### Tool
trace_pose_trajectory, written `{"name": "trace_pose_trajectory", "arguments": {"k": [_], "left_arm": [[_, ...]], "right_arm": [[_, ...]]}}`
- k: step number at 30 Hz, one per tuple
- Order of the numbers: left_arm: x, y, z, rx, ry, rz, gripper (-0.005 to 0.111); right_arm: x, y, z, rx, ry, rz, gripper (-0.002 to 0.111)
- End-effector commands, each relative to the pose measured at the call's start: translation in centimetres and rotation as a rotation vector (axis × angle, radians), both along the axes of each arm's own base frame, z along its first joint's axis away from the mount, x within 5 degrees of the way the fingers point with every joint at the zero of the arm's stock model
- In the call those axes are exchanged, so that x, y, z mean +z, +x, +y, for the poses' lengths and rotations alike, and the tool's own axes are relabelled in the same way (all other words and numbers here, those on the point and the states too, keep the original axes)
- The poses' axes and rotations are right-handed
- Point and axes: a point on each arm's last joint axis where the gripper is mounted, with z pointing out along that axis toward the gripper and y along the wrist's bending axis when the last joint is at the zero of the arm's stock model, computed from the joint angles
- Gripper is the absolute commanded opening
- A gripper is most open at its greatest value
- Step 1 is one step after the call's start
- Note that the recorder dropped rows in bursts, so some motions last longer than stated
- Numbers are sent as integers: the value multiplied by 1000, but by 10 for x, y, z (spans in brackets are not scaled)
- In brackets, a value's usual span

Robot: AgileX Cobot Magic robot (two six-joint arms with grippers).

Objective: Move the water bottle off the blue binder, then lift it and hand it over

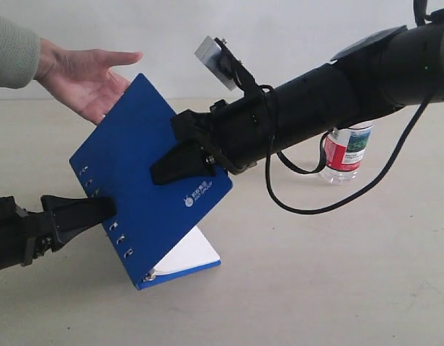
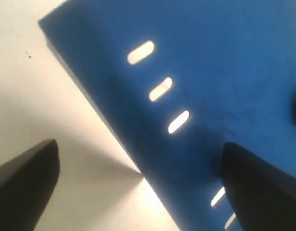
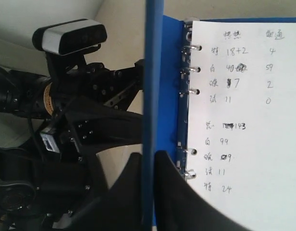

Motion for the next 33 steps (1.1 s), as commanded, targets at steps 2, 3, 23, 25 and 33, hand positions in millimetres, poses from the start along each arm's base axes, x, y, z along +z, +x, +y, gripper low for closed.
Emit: {"name": "trace_pose_trajectory", "arguments": {"k": [2,3,23,25,33], "left_arm": [[-1,-2,0,-10,12,-19,84],[-1,-2,-1,-14,12,-19,84],[18,9,-43,-171,-32,-87,84],[21,12,-49,-151,-54,-88,84],[22,17,-47,-81,-87,-66,53]], "right_arm": [[12,-4,2,24,68,14,0],[11,-4,2,25,65,11,0],[7,-6,0,56,23,4,0],[7,-6,0,58,24,5,0],[7,-6,0,61,24,-1,0]]}}
